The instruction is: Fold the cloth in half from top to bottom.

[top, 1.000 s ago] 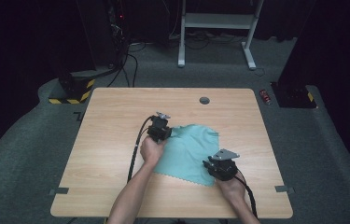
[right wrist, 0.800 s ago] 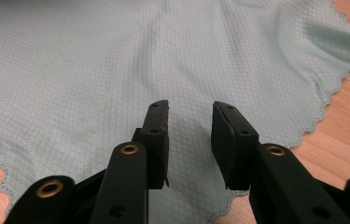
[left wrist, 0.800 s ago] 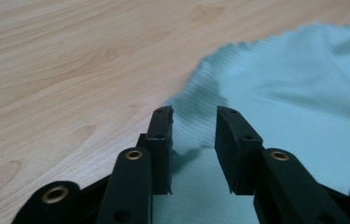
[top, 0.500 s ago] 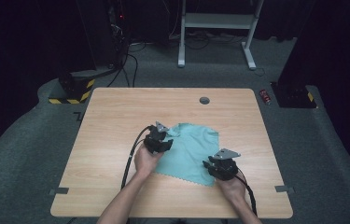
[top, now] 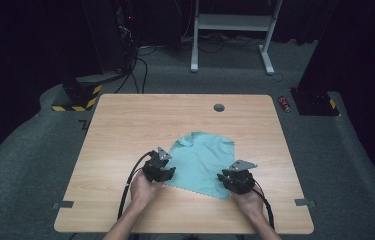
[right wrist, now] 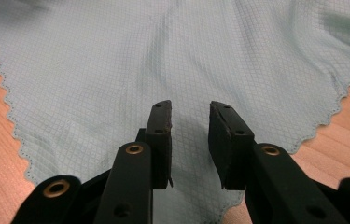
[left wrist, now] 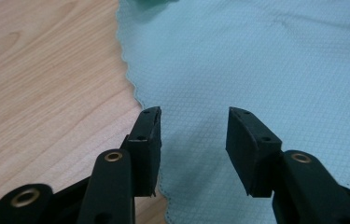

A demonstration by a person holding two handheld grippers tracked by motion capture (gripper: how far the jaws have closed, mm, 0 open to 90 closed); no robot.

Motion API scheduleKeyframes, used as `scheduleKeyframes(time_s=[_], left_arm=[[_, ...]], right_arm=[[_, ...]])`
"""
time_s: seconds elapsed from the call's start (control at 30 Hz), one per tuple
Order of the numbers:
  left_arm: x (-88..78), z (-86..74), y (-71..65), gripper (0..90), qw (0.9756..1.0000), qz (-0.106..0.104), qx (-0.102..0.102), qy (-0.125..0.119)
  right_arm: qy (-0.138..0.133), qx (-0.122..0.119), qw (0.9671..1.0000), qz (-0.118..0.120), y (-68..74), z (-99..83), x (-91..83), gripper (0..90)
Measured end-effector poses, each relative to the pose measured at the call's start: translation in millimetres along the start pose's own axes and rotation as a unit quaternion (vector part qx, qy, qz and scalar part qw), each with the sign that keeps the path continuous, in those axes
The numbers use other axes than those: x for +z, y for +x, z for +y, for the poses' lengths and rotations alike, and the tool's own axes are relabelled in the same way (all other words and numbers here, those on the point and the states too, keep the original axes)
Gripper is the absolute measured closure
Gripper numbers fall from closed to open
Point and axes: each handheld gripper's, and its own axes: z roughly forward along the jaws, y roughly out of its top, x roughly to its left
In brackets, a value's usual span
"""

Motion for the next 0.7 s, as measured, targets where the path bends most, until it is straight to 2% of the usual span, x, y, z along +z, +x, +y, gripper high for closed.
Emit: scheduleKeyframes(time_s=[0.1, 0.23, 0.3, 0.33, 0.4, 0.43, 0.57, 0.67, 0.7], left_arm=[[3.2, -3.3, 0.3, 56.6, 1.0, -0.003, -0.002, -0.001], [3.4, -5.9, 1.5, 59.3, 0.9998, -0.01, -0.015, -0.01], [3.0, -5.2, -0.3, 63.9, 0.9998, -0.014, -0.008, -0.008], [3.0, -4.6, -1.6, 71.1, 0.9998, -0.017, -0.007, -0.006], [2.9, -3.0, -2.8, 74.2, 0.9998, -0.019, 0.002, -0.002], [2.9, -2.7, -3.7, 80.1, 0.9998, -0.019, 0.006, -0.001], [2.6, -2.7, -8.4, 85.6, 0.9997, -0.014, 0.022, 0.0], [1.2, -2.8, -9.3, 88.4, 0.9997, -0.014, 0.022, 0.005], [0.5, -3.6, -9.2, 88.6, 0.9997, -0.017, 0.016, 0.006]], right_arm=[[0.0, 0.001, 1.0, 0.0, -0.9, 0.1, 0.0, 72.1], [0.0, -0.001, 1.0, 0.0, -1.4, -0.1, 0.1, 73.0], [0.002, -0.003, 1.0, -0.001, -1.3, 0.1, 0.0, 74.2], [0.002, -0.004, 1.0, 0.0, -2.1, 0.4, 0.1, 75.1], [0.003, -0.004, 1.0, 0.0, -2.3, 0.5, 0.0, 75.5], [0.003, -0.006, 1.0, 0.0, -2.9, 0.7, 0.0, 76.4], [0.005, -0.012, 0.9999, 0.0, -3.9, 1.2, -0.1, 78.8], [0.006, -0.018, 0.9998, -0.002, -4.5, 0.7, -0.9, 84.1], [0.007, -0.021, 0.9997, -0.002, -5.0, 0.8, -1.3, 86.3]])
